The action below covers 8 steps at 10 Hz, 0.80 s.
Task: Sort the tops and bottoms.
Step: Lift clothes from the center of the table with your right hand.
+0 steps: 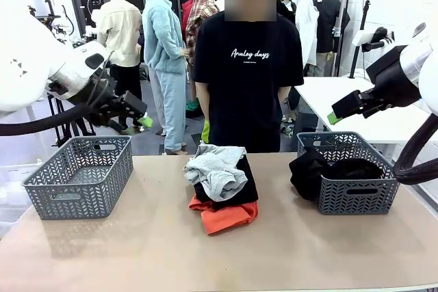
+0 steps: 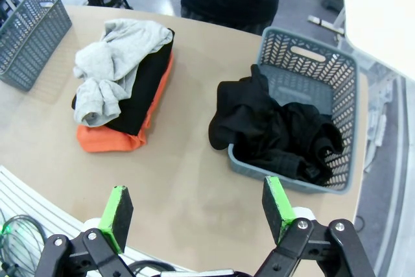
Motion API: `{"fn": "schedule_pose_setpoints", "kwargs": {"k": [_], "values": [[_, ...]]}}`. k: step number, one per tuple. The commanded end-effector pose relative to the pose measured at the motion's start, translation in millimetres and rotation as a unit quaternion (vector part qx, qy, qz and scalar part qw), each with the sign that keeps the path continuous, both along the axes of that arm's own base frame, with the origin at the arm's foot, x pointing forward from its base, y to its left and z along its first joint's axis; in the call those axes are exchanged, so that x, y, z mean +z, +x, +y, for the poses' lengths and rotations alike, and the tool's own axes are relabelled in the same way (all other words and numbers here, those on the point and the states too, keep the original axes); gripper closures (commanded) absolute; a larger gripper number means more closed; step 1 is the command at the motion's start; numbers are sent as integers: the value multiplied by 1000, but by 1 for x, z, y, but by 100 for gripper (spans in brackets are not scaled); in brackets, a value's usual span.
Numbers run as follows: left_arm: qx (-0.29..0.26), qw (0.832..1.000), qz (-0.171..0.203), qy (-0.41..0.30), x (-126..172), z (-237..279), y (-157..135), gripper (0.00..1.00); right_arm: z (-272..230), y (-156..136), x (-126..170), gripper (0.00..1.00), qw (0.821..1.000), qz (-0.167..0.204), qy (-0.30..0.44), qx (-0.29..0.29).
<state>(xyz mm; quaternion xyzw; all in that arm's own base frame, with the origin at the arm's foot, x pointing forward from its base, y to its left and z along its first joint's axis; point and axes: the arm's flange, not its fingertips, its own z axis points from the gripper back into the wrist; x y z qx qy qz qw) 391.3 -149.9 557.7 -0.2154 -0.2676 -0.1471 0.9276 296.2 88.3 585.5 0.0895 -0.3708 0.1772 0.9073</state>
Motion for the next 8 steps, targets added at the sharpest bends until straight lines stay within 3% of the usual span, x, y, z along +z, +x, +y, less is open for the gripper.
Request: {"fn": "schedule_pose_setpoints", "kwargs": {"k": [1, 3, 5, 8], "values": [[-45, 998, 37, 1, -8, 21, 3, 0, 1, 3, -1, 0, 1000, -5, -1, 5], [-78, 996, 18, 42, -14, 20, 0, 0, 1, 3, -1, 0, 1000, -5, -1, 5], [-157, 984, -37, 75, -15, 20, -9, 0, 1, 3, -1, 0, 1000, -5, -1, 5], [-178, 970, -96, 135, -15, 24, -23, 0, 1, 3, -1, 0, 1000, -5, -1, 5]]}}
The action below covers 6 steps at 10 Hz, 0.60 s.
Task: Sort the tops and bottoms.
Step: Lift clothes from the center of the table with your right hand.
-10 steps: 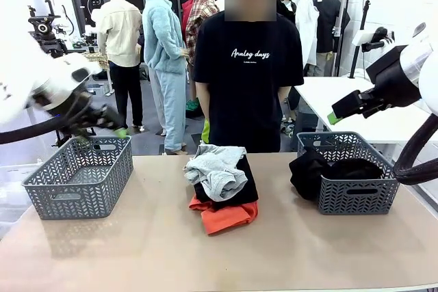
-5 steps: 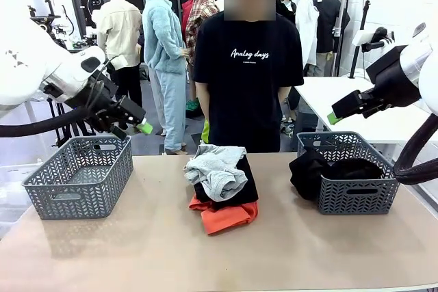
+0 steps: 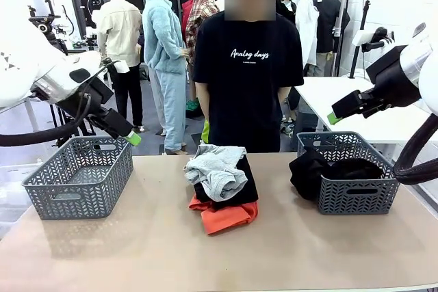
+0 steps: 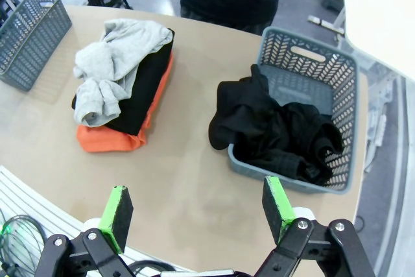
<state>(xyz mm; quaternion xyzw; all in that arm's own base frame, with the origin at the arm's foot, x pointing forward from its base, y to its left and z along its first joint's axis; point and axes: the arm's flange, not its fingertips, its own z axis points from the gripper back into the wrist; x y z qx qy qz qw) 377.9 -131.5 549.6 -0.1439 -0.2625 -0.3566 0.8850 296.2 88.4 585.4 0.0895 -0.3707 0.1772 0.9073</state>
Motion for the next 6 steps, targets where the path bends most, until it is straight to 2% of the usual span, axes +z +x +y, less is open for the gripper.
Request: {"fn": "schedule_pose_setpoints", "kwargs": {"k": [1, 2, 3, 4, 5, 6], "values": [[-1, 998, -47, 41, -10, 7, -13, 0, 1, 3, -1, 0, 1000, -5, -1, 5], [8, 998, -40, 44, -14, 9, -11, 0, 1, 3, -1, 0, 1000, -5, -1, 5], [39, 997, -45, 39, -17, 9, -10, 0, 1, 3, -1, 0, 1000, -5, -1, 5], [-6, 999, -30, 31, -4, 4, -8, 0, 0, 0, 0, 0, 1000, 0, 0, 0], [-6, 999, -30, 31, -4, 4, -8, 0, 18, 32, 5, 0, 999, 37, -5, 36], [-6, 999, -30, 31, -4, 4, -8, 0, 44, 66, 9, 0, 996, 58, -17, 66]]}}
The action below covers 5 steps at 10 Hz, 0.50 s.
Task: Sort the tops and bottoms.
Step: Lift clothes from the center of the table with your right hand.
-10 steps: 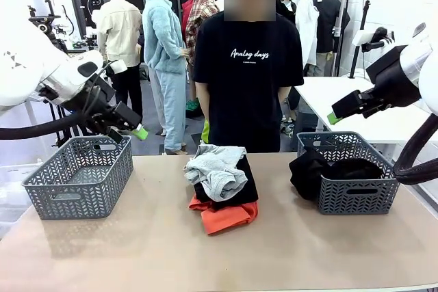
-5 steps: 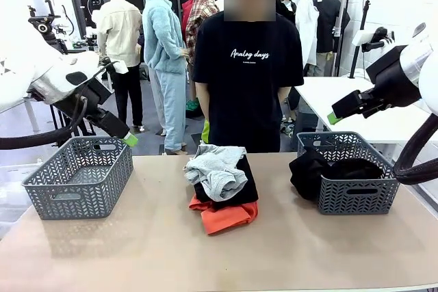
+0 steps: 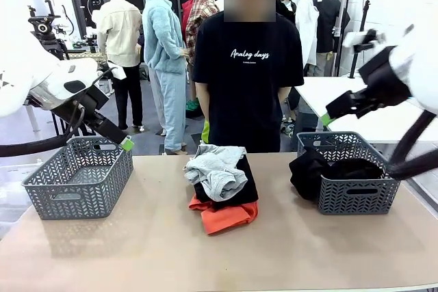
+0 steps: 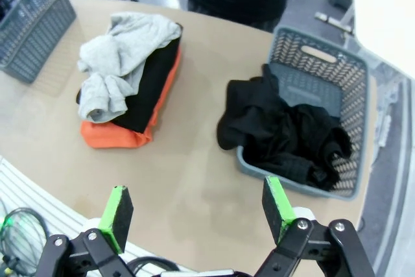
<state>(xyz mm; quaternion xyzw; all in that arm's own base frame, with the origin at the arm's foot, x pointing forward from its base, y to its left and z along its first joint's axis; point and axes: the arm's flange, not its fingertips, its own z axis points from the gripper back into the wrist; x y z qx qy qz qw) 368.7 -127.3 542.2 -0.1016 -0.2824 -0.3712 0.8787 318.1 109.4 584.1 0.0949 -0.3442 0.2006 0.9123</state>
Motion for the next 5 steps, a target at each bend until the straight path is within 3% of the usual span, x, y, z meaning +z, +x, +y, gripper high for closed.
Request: {"fn": "schedule_pose_setpoints", "kwargs": {"k": [1, 3, 5], "values": [[-4, 1000, 6, -2, 4, 0, 1, 0, 52, 74, 13, 0, 998, 26, -32, 48], [-4, 1000, 6, -2, 4, 0, 1, 0, 93, 136, 3, 0, 995, 42, -40, 78], [-4, 1000, 6, -2, 4, 0, 1, 0, 130, 188, -28, 0, 991, 82, -47, 97]]}}
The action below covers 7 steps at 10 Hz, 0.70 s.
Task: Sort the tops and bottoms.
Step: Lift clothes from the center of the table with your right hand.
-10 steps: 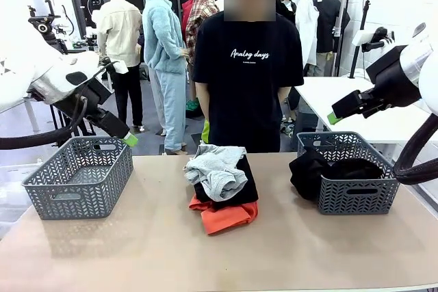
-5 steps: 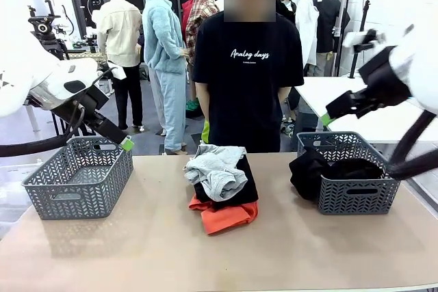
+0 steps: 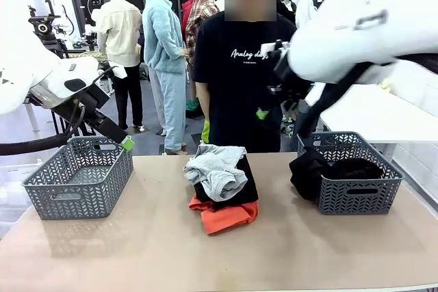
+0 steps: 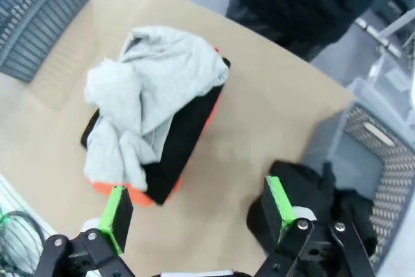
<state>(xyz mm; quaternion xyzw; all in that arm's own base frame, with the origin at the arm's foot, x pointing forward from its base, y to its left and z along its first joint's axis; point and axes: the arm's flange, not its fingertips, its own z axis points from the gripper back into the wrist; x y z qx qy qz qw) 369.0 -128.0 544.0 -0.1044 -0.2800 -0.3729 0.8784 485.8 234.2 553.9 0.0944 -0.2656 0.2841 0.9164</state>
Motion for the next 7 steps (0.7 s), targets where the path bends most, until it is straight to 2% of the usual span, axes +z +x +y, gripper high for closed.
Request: {"fn": "schedule_pose_setpoints", "kwargs": {"k": [1, 4, 5, 6, 7], "values": [[-2, 1000, 3, -1, 2, 1, 1, 0, 17, 36, -16, 0, 999, 35, -2, 15], [-2, 1000, 3, -1, 2, 1, 1, 0, 33, 64, -65, 0, 996, 84, -29, 4], [-2, 1000, 3, -1, 2, 1, 1, 0, 38, 58, -70, 0, 993, 107, -43, 25], [-2, 1000, 3, -1, 2, 1, 1, 0, 31, 59, -68, 0, 998, 67, -17, 8], [-2, 1000, 3, -1, 2, 1, 1, 0, 31, 59, -68, 0, 998, 67, -17, 8]]}}
